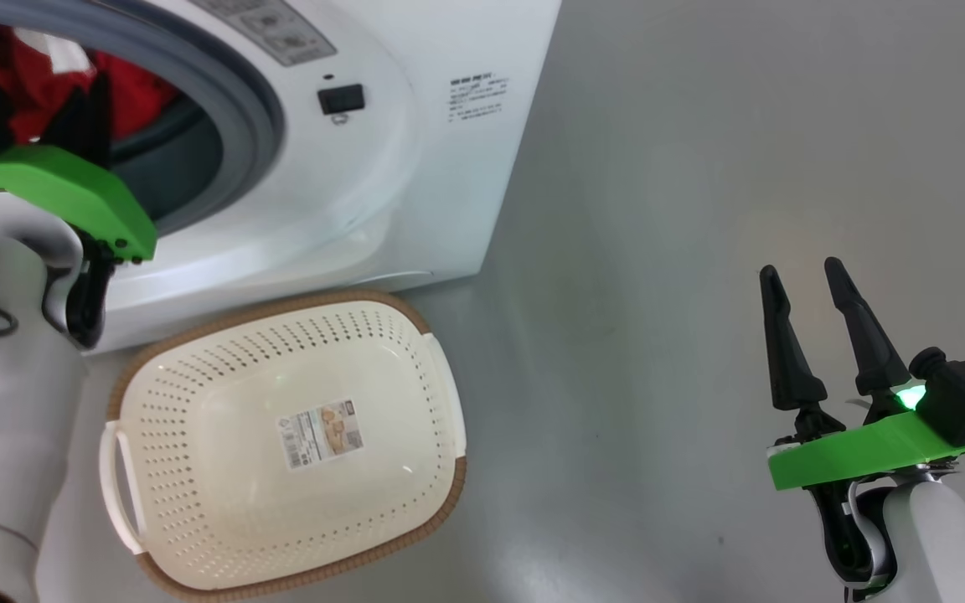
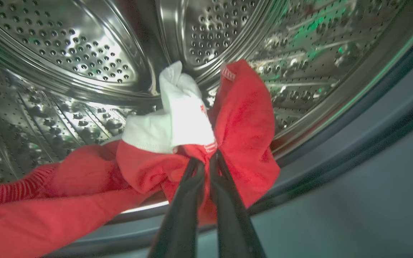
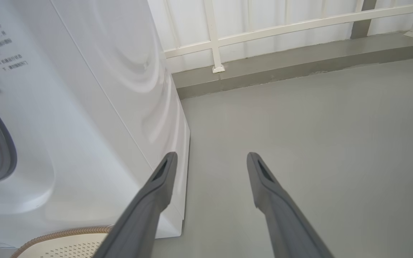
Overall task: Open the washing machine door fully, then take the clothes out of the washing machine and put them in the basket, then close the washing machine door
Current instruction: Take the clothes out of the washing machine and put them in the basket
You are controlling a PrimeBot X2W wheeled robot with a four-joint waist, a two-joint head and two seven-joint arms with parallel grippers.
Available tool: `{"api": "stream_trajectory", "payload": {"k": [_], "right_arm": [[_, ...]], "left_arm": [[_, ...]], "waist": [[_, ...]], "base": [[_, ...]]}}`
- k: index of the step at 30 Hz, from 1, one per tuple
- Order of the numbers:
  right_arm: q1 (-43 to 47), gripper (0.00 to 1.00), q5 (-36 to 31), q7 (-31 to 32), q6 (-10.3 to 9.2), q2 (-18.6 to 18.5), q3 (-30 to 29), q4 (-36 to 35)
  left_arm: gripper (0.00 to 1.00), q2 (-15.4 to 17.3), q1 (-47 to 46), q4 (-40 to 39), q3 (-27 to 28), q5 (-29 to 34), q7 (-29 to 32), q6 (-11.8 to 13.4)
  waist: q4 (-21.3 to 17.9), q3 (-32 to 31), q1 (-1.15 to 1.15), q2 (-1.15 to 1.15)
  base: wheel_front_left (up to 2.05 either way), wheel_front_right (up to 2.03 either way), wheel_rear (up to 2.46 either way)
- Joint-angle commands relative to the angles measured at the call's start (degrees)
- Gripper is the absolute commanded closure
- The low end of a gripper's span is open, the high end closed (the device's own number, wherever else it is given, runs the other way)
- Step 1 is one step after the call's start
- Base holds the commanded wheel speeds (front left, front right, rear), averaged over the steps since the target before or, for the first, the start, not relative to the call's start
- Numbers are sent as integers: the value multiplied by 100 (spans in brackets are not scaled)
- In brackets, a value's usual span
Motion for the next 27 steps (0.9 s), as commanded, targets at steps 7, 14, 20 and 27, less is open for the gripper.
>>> {"api": "stream_trajectory", "payload": {"k": [7, 14, 20, 27], "right_arm": [[109, 0, -88, -37, 37, 3, 37, -63], [300, 0, -120, -37, 37, 3, 2, -15], [430, 0, -147, -37, 37, 3, -38, -14], [442, 0, -174, -37, 37, 3, -68, -40]], "left_arm": [[100, 179, 1004, -1478, 1059, 469, -75, 291], [100, -320, 2126, -2639, 2083, 1142, -76, 145], [100, -794, 2948, -3656, 2705, 1802, -76, -11], [100, -1116, 3589, -4874, 2987, 2407, -76, -71]], "waist": [[274, -418, 0, 0], [456, -717, 0, 0], [569, -839, 0, 0], [635, -782, 0, 0]], "base": [[0, 0, 0], [0, 0, 0], [0, 0, 0], [0, 0, 0]]}}
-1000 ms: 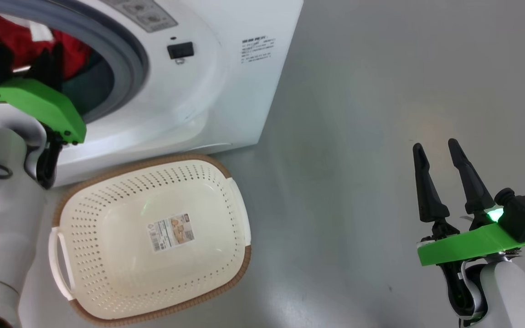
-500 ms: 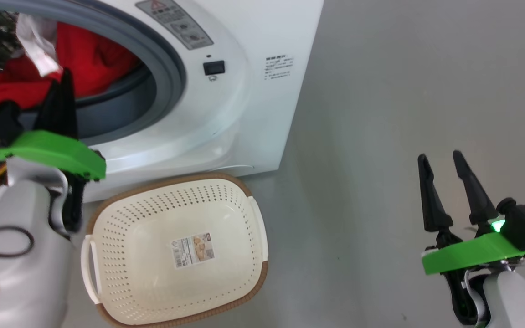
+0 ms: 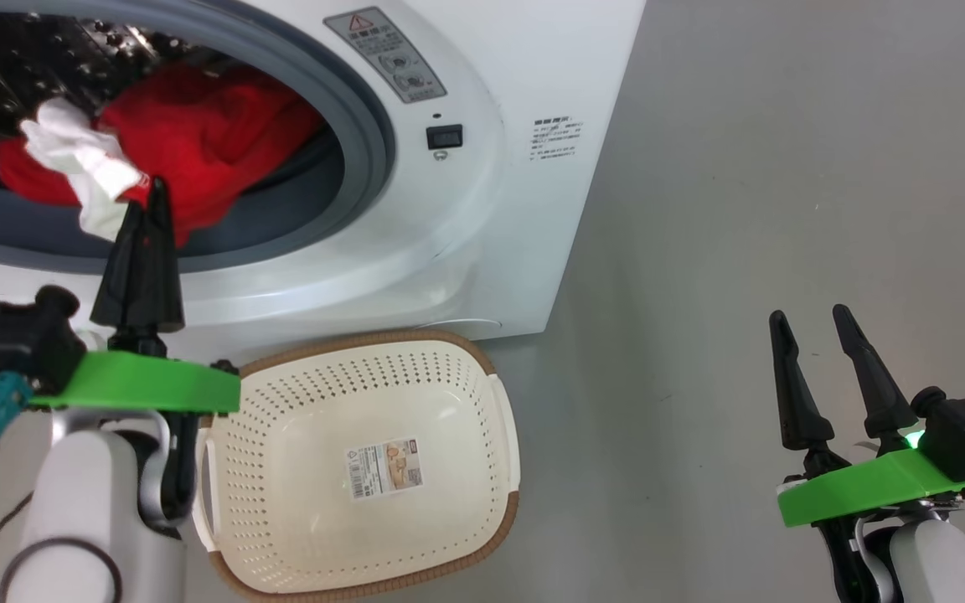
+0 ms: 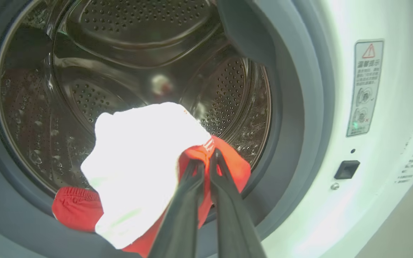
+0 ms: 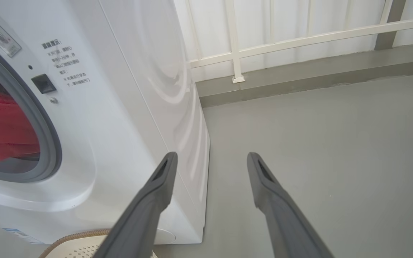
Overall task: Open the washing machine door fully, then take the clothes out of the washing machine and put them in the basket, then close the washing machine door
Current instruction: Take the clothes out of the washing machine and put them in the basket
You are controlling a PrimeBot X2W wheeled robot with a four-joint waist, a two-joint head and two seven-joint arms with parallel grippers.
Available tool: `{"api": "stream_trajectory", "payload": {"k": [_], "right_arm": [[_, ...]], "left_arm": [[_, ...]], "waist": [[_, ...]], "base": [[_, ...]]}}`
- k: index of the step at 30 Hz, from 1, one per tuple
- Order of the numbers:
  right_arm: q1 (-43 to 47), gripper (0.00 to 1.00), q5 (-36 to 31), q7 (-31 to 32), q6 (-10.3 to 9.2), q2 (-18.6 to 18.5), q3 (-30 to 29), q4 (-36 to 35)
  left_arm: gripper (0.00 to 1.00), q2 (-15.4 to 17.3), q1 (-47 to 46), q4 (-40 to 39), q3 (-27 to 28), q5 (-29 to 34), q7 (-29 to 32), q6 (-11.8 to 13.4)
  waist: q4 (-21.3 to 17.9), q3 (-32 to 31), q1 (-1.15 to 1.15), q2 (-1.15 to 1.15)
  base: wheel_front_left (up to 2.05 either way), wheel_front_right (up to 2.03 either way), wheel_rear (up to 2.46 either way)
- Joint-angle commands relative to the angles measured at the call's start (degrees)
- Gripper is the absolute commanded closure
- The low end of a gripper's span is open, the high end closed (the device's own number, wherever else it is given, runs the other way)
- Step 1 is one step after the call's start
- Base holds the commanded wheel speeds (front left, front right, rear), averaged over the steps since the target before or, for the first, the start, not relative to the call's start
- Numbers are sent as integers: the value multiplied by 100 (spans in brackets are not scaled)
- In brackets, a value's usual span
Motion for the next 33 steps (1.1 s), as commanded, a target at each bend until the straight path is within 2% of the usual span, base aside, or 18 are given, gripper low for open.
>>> {"api": "stream_trajectory", "payload": {"k": [1, 7, 15, 21, 24, 33], "right_arm": [[28, 0, -75, -37, 37, 1, 77, -148], [17, 0, -71, -37, 37, 1, 64, -150], [-26, 0, -71, -37, 37, 1, 41, -172], [-63, 0, -68, -37, 37, 1, 38, -194], [-68, 0, -73, -37, 37, 1, 26, -201], [-178, 0, -62, -37, 37, 1, 62, -231]], "left_arm": [[100, 81, 204, -494, 187, 159, -70, -28], [100, 3, 535, -1333, 206, 325, -70, -37], [100, -28, 817, -2693, 191, 254, -70, -34], [100, -30, 964, -3712, 110, 163, -70, 191], [100, -30, 1144, -3627, -72, 122, -70, 253], [100, -31, 1342, -2275, -351, -135, -70, 247]], "waist": [[10, 27, 0, 0], [6, 57, 0, 0], [4, 136, 0, 0], [0, 208, 0, 0], [17, 237, 0, 0], [-20, 398, 0, 0]], "base": [[0, 0, 0], [0, 0, 0], [0, 0, 0], [0, 0, 0], [0, 0, 0], [0, 0, 0]]}}
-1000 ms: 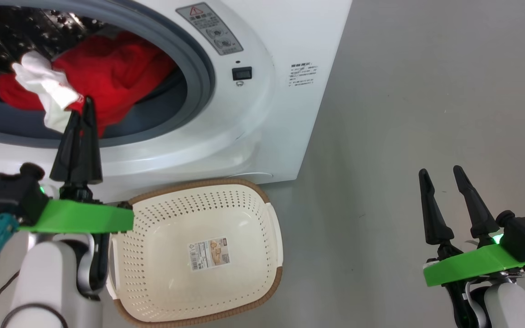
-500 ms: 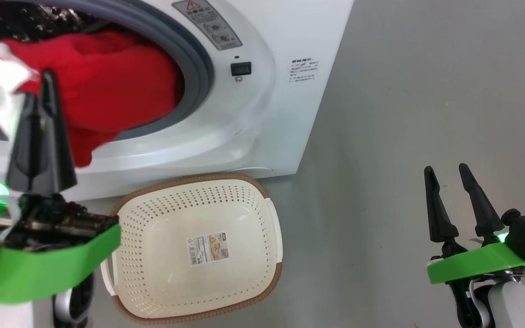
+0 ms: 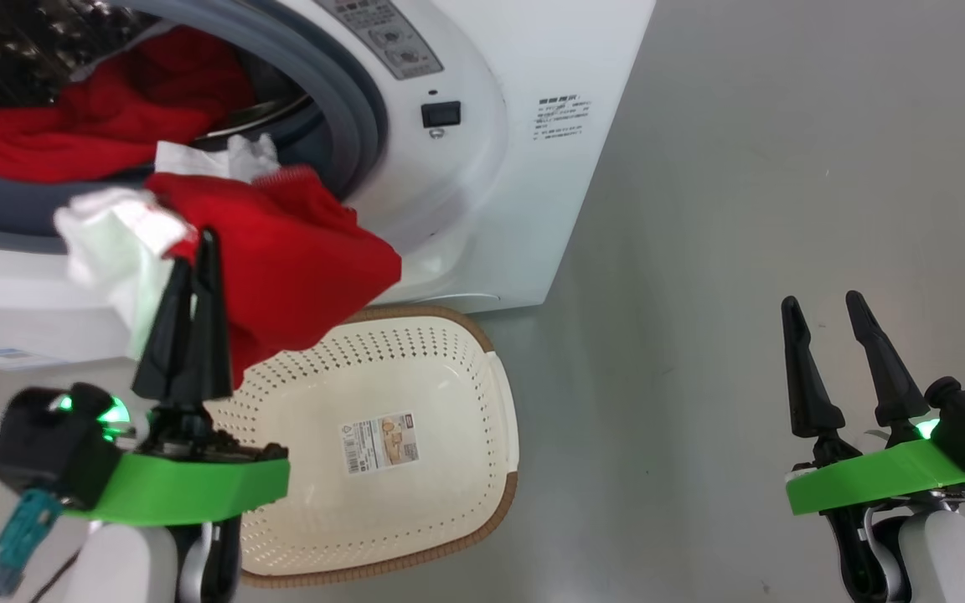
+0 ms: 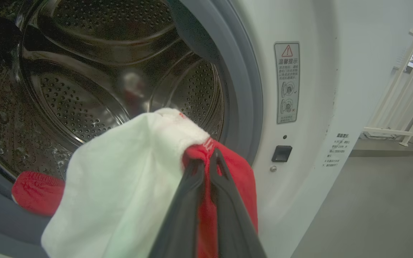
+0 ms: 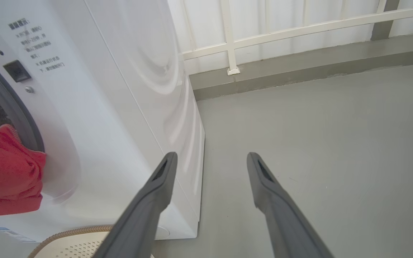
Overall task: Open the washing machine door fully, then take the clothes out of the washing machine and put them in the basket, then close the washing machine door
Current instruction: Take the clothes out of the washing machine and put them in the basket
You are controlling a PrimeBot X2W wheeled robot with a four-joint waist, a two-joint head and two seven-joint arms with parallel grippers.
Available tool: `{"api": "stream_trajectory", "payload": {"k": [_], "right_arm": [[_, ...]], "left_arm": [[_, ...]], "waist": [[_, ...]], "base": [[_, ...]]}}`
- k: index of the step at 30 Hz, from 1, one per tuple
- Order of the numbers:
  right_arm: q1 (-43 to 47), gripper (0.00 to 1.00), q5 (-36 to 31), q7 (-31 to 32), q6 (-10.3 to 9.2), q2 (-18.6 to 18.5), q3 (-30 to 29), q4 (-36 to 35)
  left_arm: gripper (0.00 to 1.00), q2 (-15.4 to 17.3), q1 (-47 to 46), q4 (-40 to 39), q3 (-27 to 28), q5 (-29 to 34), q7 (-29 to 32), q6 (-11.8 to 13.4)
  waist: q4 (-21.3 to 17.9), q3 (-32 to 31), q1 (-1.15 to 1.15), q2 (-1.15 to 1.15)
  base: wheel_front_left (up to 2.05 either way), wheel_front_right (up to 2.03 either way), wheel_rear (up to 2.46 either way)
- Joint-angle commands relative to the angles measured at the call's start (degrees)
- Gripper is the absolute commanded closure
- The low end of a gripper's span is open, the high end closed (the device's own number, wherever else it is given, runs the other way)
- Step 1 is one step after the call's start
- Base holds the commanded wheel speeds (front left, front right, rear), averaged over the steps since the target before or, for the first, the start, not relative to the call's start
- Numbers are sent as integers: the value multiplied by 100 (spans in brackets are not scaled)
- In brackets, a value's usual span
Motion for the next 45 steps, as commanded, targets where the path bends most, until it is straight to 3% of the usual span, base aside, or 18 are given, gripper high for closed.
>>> {"api": "stream_trajectory", "payload": {"k": [1, 13, 33, 45], "right_arm": [[-125, 0, -57, -37, 37, 1, 166, -156], [-335, 0, 47, -37, 37, 1, 165, -218], [-583, 0, 163, -37, 37, 1, 298, -354], [-615, 0, 78, -37, 37, 1, 282, -427]], "left_arm": [[100, 86, 69, 77, 140, -57, -23, 18], [100, 85, -346, 2093, 233, 1, -23, -187], [100, 85, -1196, 4562, 239, 564, -23, -256], [98, 87, -1978, 5888, 91, 420, -23, -259]], "waist": [[-27, 62, 0, 0], [-229, 573, 0, 0], [-601, 1489, 0, 0], [-555, 1870, 0, 0]], "base": [[0, 0, 0], [0, 0, 0], [0, 0, 0], [0, 0, 0]]}}
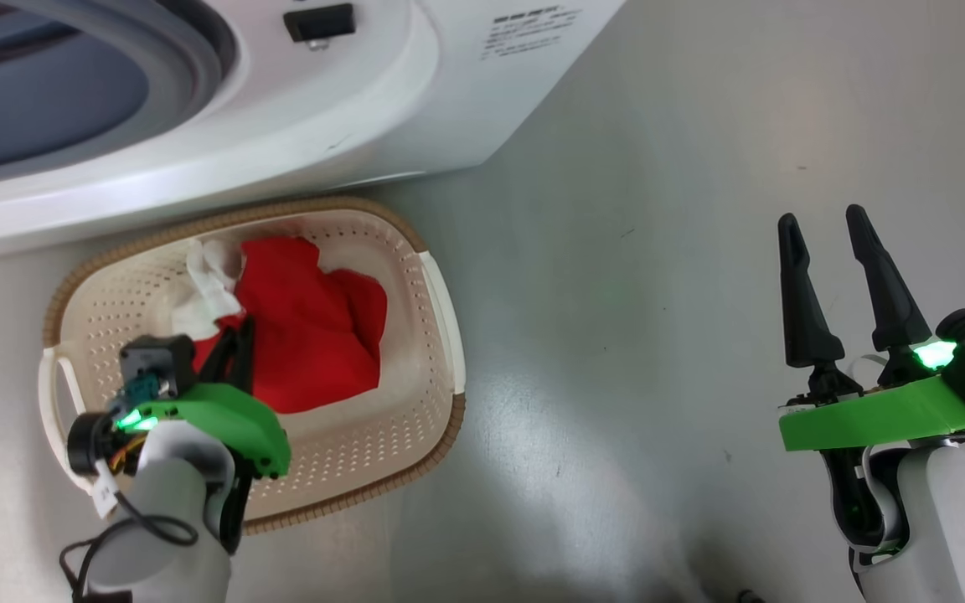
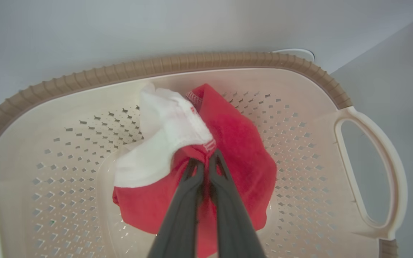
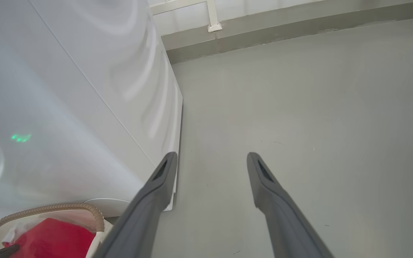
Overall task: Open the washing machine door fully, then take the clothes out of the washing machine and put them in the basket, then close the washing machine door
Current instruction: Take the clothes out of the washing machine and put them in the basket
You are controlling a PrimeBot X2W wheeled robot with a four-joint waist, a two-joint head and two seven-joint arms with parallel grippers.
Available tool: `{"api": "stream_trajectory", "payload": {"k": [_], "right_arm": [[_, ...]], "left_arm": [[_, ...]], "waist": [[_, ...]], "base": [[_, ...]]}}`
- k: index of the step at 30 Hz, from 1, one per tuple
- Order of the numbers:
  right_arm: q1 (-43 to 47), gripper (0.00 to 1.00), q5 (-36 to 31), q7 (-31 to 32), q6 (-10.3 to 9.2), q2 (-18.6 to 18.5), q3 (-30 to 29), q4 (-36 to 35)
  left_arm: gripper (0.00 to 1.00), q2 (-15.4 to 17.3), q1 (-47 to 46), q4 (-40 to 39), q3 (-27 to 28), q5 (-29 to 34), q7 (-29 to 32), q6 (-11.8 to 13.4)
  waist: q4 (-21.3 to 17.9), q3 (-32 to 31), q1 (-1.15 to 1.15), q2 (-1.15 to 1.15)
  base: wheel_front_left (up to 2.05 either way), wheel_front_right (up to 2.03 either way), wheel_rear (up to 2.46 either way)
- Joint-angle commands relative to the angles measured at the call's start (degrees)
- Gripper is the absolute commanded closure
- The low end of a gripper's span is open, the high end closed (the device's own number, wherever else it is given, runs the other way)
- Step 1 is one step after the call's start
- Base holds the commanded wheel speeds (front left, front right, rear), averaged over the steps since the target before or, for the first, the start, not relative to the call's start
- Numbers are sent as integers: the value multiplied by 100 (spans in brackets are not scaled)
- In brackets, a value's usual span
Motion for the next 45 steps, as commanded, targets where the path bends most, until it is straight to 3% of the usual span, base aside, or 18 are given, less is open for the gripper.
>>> {"api": "stream_trajectory", "payload": {"k": [1, 6, 9, 10, 11, 12, 26, 45], "right_arm": [[63, 0, -31, -37, 37, 3, 119, -149], [65, 0, -58, -37, 37, 3, 103, -146], [65, 0, -76, -37, 37, 3, 93, -124], [66, 0, -83, -37, 37, 3, 89, -116], [67, 0, -90, -37, 37, 3, 86, -105], [66, 0, -99, -37, 37, 3, 86, -94], [162, 0, -225, -37, 37, 3, 167, 114], [805, 0, -208, -37, 37, -112, 362, 487]], "left_arm": [[97, 108, 33, 60, 75, -59, -30, -31], [78, 111, -74, 240, -2, -189, -30, -31], [53, 111, -68, 253, -6, -258, -30, -31], [36, 111, -61, 252, -7, -281, -30, -31], [6, 110, -46, 247, 0, -308, -30, -31], [0, 110, -27, 237, 12, -334, -30, -31], [0, 107, 536, -165, 70, -655, -30, -32], [0, 106, 1920, -2209, 244, -727, -30, -32]], "waist": [[25, 61, 0, 0], [42, 72, 0, 0], [59, 31, 0, 0], [69, 13, 0, 0], [80, -15, 0, 0], [92, -48, 0, 0], [316, -890, 0, 0], [627, -2640, 0, 0]], "base": [[0, 0, 0], [0, 0, 0], [0, 0, 0], [0, 0, 0], [0, 0, 0], [0, 0, 0], [0, 0, 0], [0, 0, 0]]}}
